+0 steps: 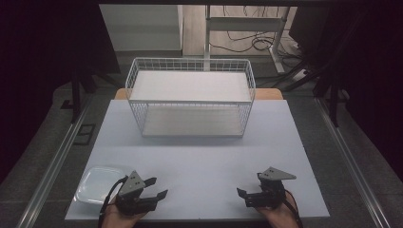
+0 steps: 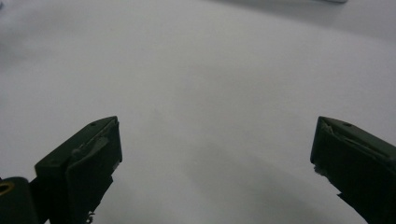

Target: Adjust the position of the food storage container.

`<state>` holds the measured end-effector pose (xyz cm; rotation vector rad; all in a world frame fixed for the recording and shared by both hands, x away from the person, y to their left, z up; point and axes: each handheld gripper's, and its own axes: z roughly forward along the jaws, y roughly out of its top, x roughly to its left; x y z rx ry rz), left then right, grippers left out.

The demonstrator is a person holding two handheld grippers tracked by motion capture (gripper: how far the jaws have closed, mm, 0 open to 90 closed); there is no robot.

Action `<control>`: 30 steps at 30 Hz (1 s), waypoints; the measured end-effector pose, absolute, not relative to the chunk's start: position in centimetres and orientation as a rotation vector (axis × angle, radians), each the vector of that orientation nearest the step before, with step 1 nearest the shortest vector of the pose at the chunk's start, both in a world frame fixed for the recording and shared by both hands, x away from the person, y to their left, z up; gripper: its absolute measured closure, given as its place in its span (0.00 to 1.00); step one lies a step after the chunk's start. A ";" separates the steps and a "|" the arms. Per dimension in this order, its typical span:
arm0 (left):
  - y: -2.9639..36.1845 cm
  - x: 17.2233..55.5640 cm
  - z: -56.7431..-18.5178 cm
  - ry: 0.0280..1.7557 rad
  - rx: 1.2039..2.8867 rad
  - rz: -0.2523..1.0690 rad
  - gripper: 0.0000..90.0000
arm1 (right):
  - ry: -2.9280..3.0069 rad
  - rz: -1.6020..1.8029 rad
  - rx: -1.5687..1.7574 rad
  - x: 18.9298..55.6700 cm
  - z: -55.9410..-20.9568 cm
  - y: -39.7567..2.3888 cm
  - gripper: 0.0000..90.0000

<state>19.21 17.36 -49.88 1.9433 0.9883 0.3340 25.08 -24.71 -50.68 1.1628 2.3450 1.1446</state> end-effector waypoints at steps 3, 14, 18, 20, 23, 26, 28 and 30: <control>18.0 18.8 -48.6 1.010 1.923 0.385 0.65 | 2.327 1.142 1.151 25.0 -50.5 -24.8 0.04; 21.3 17.6 -47.1 1.092 1.891 0.397 1.00 | 2.319 1.102 1.148 25.1 -50.5 -24.9 0.05; 23.0 16.8 -46.7 1.138 1.865 0.441 1.00 | 2.300 1.111 1.153 25.1 -50.3 -25.0 0.06; 23.7 16.2 -46.6 1.151 1.867 0.462 1.00 | 2.299 1.106 1.157 25.1 -50.4 -25.1 0.06; 25.1 15.2 -46.6 1.187 1.843 0.479 1.00 | 2.294 1.105 1.157 25.0 -50.3 -25.1 0.06; 26.6 14.2 -46.7 1.221 1.824 0.501 1.00 | 2.291 1.094 1.170 25.1 -50.3 -25.1 0.05; 27.7 13.5 -46.9 1.257 1.810 0.509 1.00 | 2.292 1.095 1.175 25.1 -50.3 -25.1 0.05; 28.8 12.8 -47.2 1.295 1.792 0.523 1.00 | 2.287 1.089 1.175 25.0 -50.3 -25.1 0.06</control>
